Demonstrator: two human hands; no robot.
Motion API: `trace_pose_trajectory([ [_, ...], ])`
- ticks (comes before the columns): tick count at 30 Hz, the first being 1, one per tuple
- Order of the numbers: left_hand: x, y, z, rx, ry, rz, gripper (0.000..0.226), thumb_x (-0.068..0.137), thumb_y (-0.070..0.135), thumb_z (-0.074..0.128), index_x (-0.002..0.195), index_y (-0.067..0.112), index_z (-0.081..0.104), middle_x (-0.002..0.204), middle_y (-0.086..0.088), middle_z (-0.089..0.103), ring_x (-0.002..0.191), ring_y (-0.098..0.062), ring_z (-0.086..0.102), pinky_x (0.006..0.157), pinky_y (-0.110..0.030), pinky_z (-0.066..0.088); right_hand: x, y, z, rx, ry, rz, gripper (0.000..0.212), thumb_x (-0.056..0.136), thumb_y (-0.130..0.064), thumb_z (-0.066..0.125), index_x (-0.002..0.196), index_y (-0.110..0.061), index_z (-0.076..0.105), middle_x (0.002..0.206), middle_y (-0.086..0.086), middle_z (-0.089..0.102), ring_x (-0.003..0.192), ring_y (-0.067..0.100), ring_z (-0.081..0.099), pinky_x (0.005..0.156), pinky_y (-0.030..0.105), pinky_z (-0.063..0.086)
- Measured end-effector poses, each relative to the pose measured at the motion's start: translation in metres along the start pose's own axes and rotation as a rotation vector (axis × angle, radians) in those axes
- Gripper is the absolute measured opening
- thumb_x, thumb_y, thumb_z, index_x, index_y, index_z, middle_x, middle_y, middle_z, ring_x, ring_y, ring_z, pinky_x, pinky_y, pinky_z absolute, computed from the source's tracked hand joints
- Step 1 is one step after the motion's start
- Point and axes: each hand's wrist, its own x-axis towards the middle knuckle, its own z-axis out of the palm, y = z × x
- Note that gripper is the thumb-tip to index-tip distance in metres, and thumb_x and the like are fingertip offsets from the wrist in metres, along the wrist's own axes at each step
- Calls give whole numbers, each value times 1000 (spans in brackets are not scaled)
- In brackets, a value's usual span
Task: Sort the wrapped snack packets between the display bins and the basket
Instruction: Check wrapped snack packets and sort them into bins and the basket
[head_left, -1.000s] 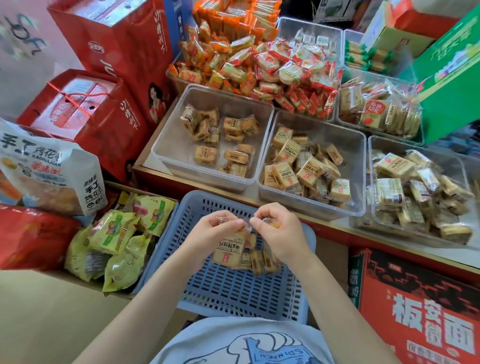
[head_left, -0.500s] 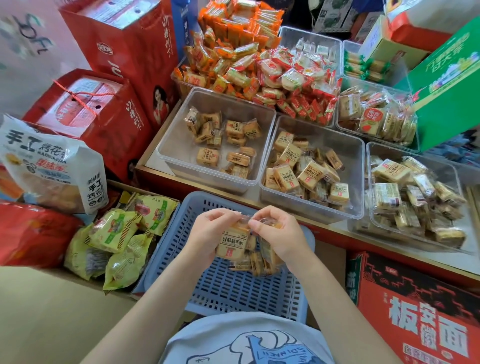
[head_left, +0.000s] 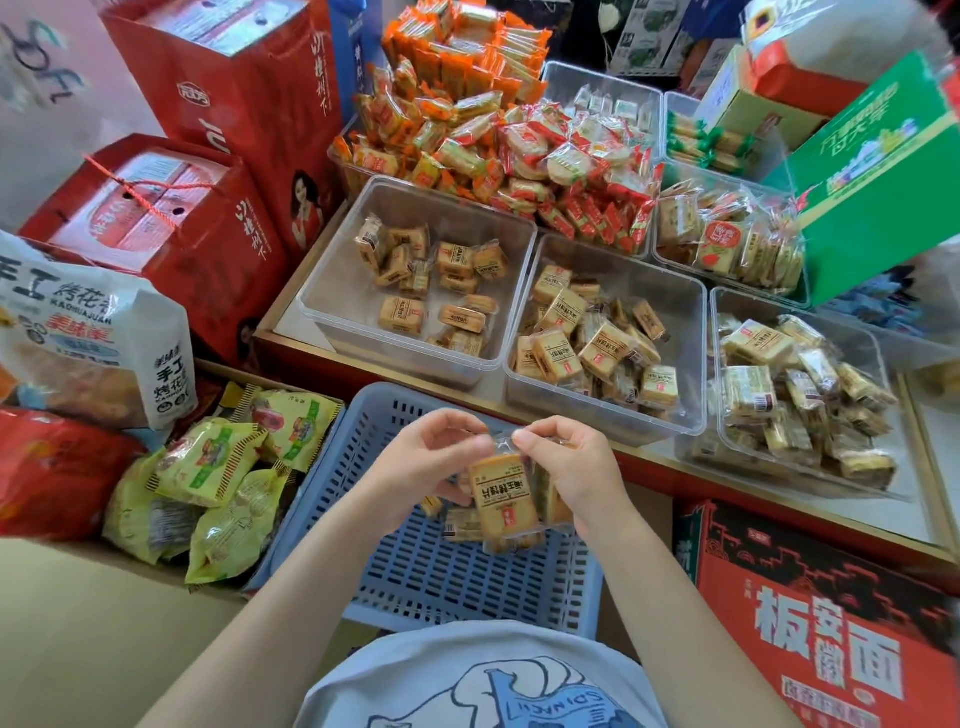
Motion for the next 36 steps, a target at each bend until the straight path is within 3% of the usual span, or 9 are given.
trace_pose_trajectory([
  [4, 1, 1, 1, 129, 2, -13, 24, 87, 6, 78, 109, 9, 70, 99, -7, 77, 83, -20, 76, 61, -24, 58, 0, 3, -1, 15, -7, 26, 7, 94, -17, 72, 95, -11, 75, 82, 3, 73, 80, 15, 69, 69, 26, 60],
  [8, 5, -7, -6, -110, 224, -23, 11, 93, 7, 71, 104, 5, 69, 97, -13, 75, 83, -20, 75, 59, -24, 58, 3, 1, -5, 37, -71, -31, 23, 96, -18, 70, 118, -12, 69, 97, 5, 68, 78, 2, 67, 68, 15, 53],
  [12, 9, -13, -15, -236, 349, 1, 23, 97, 11, 68, 117, 6, 60, 111, -18, 73, 90, -21, 76, 69, -29, 61, 5, 0, -3, -47, -150, -16, 20, 95, -21, 71, 114, -15, 72, 110, 13, 71, 89, 9, 67, 75, 17, 55],
  [19, 7, -8, -9, -321, 193, -42, 39, 98, 5, 63, 129, 26, 54, 111, -15, 71, 90, -26, 75, 72, -36, 63, 9, -9, -4, -16, -119, -48, 3, 95, -9, 69, 95, -11, 72, 99, 20, 70, 89, 17, 63, 82, 28, 55],
  [24, 9, -8, -16, 271, 96, 139, 49, 74, 39, 81, 121, 48, 67, 130, 18, 63, 126, 1, 55, 107, -26, 41, 8, -22, -18, -297, -286, -156, 5, 91, -16, 75, 88, -19, 76, 91, -3, 70, 87, 9, 64, 88, 28, 51],
  [28, 11, 5, -9, 612, -138, 199, 50, 80, 33, 86, 122, 51, 64, 137, 28, 54, 128, 20, 39, 103, -9, 28, 12, -28, -20, -448, -345, -221, 14, 92, -16, 74, 85, -27, 80, 102, -9, 67, 102, 7, 63, 97, 34, 50],
  [30, 12, 8, -4, 678, -197, 177, 40, 80, 34, 86, 115, 44, 68, 119, 23, 67, 113, 15, 54, 93, -7, 38, 13, -29, -19, -407, -317, -223, 14, 91, -13, 74, 86, -25, 81, 103, -6, 65, 103, 9, 63, 97, 35, 53],
  [32, 15, 7, -3, 640, -176, 168, 32, 81, 32, 86, 110, 32, 72, 104, 12, 75, 100, 0, 67, 90, -22, 52, 13, -26, -18, -353, -269, -226, 11, 90, -12, 75, 90, -21, 82, 105, -1, 65, 103, 11, 64, 93, 32, 55],
  [36, 15, 2, -5, 453, -25, 182, 29, 81, 25, 85, 106, 17, 72, 97, -1, 78, 92, -16, 74, 82, -33, 61, 16, -18, -19, -279, -199, -179, 12, 90, -24, 77, 101, -29, 79, 104, -2, 72, 99, 14, 68, 90, 34, 57],
])
